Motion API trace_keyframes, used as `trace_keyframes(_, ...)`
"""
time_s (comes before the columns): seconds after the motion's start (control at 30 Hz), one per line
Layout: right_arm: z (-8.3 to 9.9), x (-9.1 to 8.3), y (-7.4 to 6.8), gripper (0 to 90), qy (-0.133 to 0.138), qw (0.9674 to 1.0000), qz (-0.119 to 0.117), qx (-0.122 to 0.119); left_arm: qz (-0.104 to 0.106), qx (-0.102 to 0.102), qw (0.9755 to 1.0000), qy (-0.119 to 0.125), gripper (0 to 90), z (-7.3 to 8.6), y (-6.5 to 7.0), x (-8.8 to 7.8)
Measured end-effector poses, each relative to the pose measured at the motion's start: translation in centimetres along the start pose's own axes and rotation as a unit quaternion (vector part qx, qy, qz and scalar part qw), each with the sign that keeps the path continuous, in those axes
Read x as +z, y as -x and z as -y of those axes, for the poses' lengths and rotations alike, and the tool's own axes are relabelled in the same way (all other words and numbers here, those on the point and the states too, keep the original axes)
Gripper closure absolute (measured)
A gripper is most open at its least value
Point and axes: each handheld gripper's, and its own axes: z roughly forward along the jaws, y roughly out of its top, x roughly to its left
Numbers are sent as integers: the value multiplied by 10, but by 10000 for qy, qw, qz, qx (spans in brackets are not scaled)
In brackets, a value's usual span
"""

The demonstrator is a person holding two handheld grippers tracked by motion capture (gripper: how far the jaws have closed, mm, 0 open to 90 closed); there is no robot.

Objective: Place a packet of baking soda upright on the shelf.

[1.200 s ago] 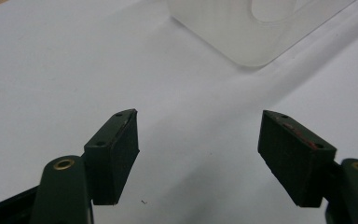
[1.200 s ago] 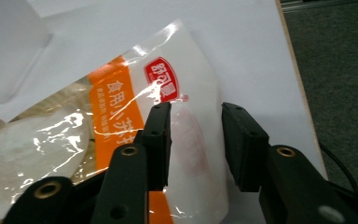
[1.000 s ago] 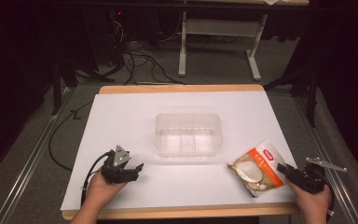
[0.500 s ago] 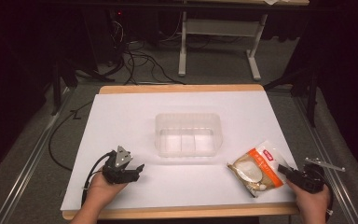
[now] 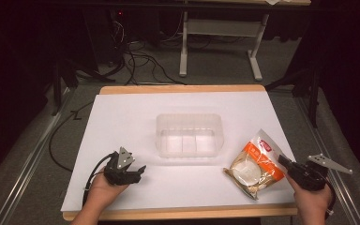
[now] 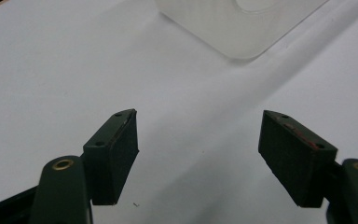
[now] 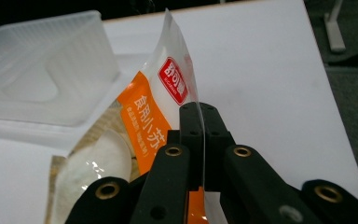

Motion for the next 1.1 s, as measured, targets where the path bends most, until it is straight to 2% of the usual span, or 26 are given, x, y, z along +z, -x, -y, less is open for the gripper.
trace_keyframes(0.13,-5,-5,-9,900,201,9997,-140,-61,-7,26,10000,-6,287,0,1,0)
trace_keyframes(0.27,-16,-13,-26,900,499,9978,-272,-350,-6,50,10000,1,286,0,2,1)
trace_keyframes(0.37,-23,-16,-39,900,624,9961,-355,-515,-15,76,10000,-18,286,-1,2,1)
trace_keyframes(0.53,-32,-23,-60,900,928,9923,-317,-755,-8,108,9999,-2,285,-1,3,1)
trace_keyframes(0.7,-39,-28,-75,900,1163,9871,10,-1099,-2,113,9999,7,285,-1,3,1)
trace_keyframes(0.77,-39,-27,-78,900,1230,9862,29,-1107,5,114,9999,4,285,-1,3,1)
trace_keyframes(0.83,-39,-24,-77,900,1225,9865,-21,-1091,3,126,9999,4,285,-1,3,1)
trace_keyframes(0.93,-36,-17,-76,900,1054,9880,51,-1130,4,136,9999,8,285,-1,3,0)
trace_keyframes(1.03,-34,-18,-75,899,1094,9881,16,-1079,5,126,9999,0,285,-1,3,1)
trace_keyframes(1.1,-30,-17,-74,868,1117,9883,-54,-1035,7,137,9999,2,285,-1,3,2)
